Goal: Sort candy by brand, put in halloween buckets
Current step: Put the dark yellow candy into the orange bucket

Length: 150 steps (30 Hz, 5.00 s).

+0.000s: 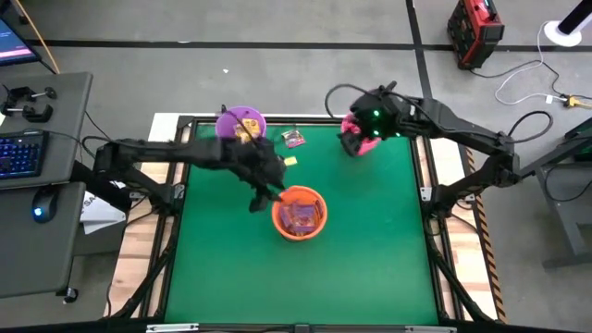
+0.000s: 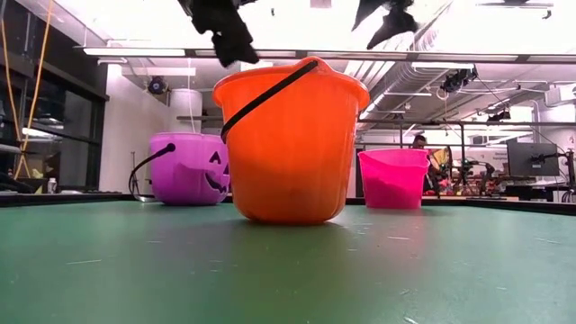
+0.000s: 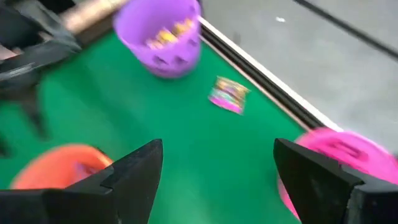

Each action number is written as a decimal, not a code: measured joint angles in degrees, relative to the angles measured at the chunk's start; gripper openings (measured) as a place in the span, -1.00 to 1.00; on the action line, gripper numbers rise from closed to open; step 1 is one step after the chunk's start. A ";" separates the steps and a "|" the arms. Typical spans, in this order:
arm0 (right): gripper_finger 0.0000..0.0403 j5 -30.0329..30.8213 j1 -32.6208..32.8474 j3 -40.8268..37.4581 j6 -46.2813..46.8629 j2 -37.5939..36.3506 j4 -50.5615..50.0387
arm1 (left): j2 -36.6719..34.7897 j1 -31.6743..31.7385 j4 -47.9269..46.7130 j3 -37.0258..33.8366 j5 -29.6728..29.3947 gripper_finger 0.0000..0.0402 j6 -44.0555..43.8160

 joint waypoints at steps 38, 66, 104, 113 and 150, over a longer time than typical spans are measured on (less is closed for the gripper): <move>0.44 -18.07 -17.64 2.76 14.07 38.96 24.10 | -19.55 16.67 -3.89 3.48 -16.30 -0.09 -6.71; -0.98 -30.82 -19.06 27.69 1.99 61.00 6.89 | -17.20 16.67 -3.31 3.48 -20.10 -0.09 -7.65; -1.00 -19.93 -13.94 27.73 -18.25 54.94 -17.45 | -17.19 16.65 -6.43 3.48 -20.36 -0.09 -6.78; -1.00 -19.70 -15.89 27.24 -11.66 56.28 -6.84 | -17.20 16.67 -6.40 3.48 -21.47 -0.09 -6.69; -1.00 -20.87 6.72 -36.85 9.19 -1.12 9.71 | -17.20 16.65 -1.56 3.48 -21.66 -0.09 -8.80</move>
